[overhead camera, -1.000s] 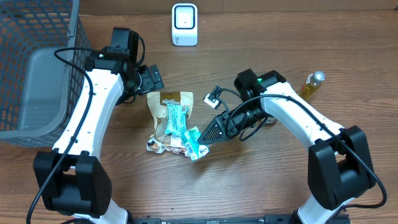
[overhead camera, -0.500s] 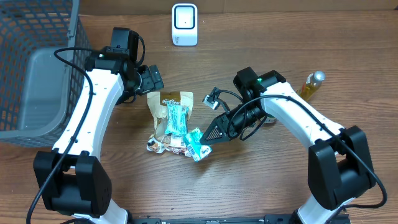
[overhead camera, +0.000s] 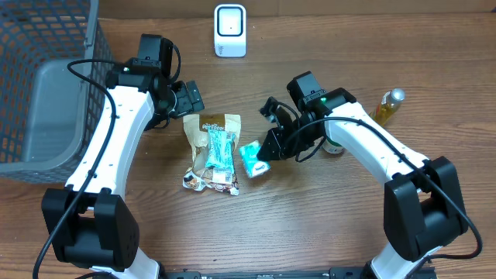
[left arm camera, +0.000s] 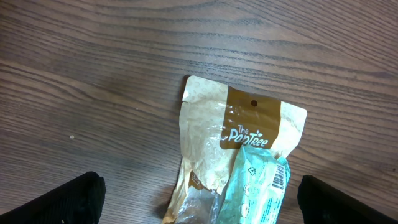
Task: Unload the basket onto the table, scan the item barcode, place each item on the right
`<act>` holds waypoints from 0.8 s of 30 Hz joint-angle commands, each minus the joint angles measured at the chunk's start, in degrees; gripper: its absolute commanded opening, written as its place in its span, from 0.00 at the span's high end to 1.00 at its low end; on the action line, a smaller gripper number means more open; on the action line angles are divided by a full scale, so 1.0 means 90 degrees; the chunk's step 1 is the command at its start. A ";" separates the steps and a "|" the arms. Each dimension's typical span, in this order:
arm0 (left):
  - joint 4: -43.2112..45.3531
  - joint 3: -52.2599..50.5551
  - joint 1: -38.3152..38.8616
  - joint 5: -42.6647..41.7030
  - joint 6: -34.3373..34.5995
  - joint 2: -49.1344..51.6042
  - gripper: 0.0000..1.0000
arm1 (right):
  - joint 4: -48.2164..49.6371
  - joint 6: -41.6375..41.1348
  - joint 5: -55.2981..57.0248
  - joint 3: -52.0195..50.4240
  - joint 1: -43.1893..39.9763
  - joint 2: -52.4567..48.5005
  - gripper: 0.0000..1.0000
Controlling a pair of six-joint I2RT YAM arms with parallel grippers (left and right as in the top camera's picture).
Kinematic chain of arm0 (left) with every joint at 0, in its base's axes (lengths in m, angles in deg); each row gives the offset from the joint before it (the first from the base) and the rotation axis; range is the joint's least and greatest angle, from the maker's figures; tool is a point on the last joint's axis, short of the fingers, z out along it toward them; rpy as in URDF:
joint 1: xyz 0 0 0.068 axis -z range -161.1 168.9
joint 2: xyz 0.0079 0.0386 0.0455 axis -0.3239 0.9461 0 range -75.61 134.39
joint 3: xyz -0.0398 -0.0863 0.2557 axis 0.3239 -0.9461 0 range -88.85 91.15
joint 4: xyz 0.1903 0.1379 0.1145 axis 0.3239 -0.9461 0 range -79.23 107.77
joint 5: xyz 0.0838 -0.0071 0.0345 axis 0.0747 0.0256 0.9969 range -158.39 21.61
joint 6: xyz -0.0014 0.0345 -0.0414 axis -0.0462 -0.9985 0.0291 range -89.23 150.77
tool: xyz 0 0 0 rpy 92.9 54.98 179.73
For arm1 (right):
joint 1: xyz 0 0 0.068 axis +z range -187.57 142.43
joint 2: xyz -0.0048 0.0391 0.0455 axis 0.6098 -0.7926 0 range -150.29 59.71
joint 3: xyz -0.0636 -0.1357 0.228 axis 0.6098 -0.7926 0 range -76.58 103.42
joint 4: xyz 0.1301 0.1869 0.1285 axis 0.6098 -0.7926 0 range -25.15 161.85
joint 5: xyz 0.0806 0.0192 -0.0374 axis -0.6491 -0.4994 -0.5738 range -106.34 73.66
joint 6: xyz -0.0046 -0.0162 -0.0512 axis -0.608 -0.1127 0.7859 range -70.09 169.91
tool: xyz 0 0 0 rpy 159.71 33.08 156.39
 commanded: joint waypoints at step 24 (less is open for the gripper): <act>0.0007 0.0095 0.0044 0.0002 -0.0073 0.0015 0.00 | 0.0466 -0.1921 0.2220 -0.0024 -0.0029 0.0143 0.96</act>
